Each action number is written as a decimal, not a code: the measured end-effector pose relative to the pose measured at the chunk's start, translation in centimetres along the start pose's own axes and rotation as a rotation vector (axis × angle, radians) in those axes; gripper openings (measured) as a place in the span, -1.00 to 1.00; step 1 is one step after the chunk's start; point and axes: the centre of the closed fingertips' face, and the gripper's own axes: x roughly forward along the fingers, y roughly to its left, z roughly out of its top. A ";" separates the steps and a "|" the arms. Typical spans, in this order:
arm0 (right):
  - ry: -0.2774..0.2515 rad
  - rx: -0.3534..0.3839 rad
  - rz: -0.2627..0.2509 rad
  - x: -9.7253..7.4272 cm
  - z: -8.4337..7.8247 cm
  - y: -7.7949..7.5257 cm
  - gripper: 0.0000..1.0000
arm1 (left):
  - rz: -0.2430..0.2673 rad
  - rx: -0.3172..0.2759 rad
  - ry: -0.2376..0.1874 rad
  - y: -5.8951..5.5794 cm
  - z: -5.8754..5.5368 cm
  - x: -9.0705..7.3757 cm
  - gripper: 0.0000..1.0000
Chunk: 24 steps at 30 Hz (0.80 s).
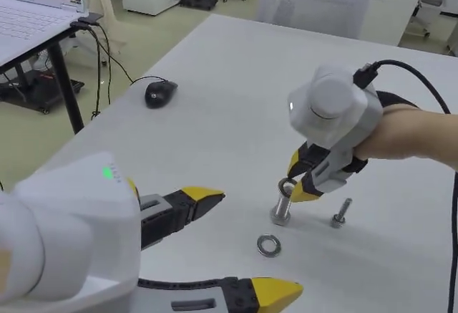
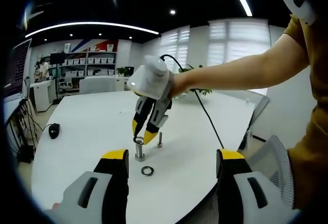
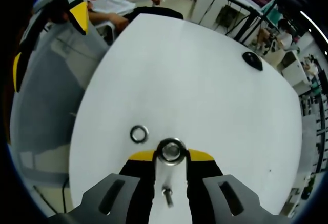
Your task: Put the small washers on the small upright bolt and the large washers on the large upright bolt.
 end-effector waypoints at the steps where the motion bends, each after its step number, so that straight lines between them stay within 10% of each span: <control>1: 0.004 0.003 0.015 0.2 0.0 0.1 -0.56 | 0.002 -0.002 -0.002 0.1 0.0 0.0 0.38; 24: 0.042 -0.022 0.053 4.9 -1.9 0.0 -0.54 | 0.001 -0.028 0.013 -0.1 -0.8 0.6 0.37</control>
